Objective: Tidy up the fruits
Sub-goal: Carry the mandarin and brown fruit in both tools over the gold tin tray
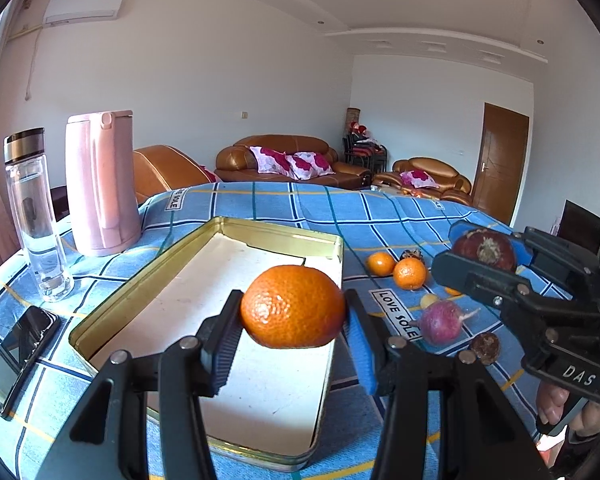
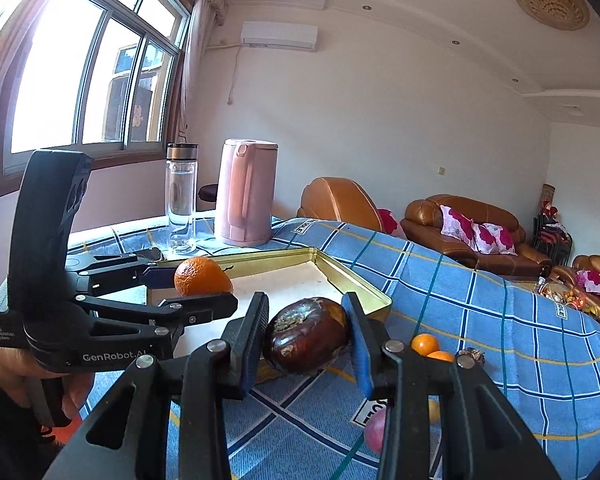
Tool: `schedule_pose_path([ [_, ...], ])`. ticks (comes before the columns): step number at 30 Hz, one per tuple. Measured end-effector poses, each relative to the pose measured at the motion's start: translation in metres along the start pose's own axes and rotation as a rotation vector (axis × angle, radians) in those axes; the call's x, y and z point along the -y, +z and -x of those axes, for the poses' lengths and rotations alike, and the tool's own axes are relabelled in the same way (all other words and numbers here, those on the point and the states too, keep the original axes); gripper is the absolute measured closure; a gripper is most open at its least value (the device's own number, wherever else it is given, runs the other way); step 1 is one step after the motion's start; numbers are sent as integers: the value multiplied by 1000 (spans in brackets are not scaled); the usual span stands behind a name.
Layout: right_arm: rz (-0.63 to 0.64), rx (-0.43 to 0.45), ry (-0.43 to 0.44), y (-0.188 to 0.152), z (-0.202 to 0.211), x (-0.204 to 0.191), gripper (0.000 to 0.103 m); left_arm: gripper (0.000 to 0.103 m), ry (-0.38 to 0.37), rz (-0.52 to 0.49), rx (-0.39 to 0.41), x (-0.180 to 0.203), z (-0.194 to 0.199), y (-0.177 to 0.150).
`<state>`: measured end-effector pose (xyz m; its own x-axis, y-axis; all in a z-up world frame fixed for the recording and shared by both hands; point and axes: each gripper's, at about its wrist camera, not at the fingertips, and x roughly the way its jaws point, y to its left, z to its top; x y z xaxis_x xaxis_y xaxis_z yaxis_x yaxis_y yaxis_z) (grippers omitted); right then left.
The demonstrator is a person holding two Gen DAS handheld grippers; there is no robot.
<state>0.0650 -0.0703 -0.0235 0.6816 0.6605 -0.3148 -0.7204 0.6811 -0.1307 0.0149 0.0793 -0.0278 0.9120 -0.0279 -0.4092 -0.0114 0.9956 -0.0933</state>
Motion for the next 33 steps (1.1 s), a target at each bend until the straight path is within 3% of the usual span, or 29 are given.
schedule_pose_path([
  [33,20,-42,66,10,-50,-16,63,52,109,-14,-28,-45,-24,8],
])
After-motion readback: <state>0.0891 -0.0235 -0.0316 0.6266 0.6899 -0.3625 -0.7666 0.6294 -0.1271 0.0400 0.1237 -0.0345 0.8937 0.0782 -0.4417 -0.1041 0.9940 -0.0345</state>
